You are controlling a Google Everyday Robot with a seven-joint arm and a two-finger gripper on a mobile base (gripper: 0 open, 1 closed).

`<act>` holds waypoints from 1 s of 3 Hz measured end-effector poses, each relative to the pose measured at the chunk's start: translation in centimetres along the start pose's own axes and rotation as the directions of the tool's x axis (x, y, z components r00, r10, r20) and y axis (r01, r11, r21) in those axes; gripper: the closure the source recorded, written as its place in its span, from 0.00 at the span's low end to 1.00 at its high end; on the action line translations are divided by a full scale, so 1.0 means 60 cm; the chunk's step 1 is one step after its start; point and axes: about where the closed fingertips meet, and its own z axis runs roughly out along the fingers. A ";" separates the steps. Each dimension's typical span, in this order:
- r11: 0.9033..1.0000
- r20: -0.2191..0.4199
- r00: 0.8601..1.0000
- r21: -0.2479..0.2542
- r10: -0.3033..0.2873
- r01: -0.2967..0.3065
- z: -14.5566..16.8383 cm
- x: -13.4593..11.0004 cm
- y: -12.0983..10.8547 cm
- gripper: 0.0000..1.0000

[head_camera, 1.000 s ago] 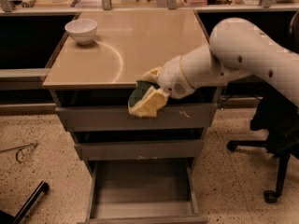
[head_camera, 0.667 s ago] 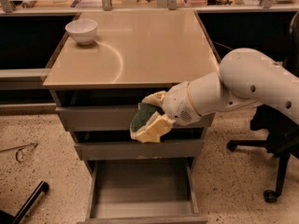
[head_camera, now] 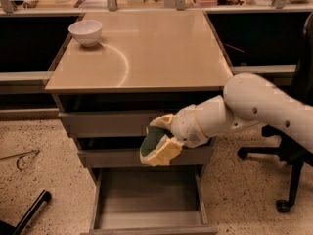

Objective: Place sponge into bottom drawer

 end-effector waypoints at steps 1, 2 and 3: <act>0.999 0.027 0.999 -0.045 0.020 -0.018 0.065 0.121 0.004 1.00; 0.996 0.096 0.994 -0.077 0.060 -0.053 0.136 0.223 0.005 1.00; 0.996 0.096 0.994 -0.076 0.059 -0.052 0.136 0.222 0.005 1.00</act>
Offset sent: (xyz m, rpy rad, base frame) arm -0.0106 -0.0267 -0.2267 0.1751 0.0794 -0.0103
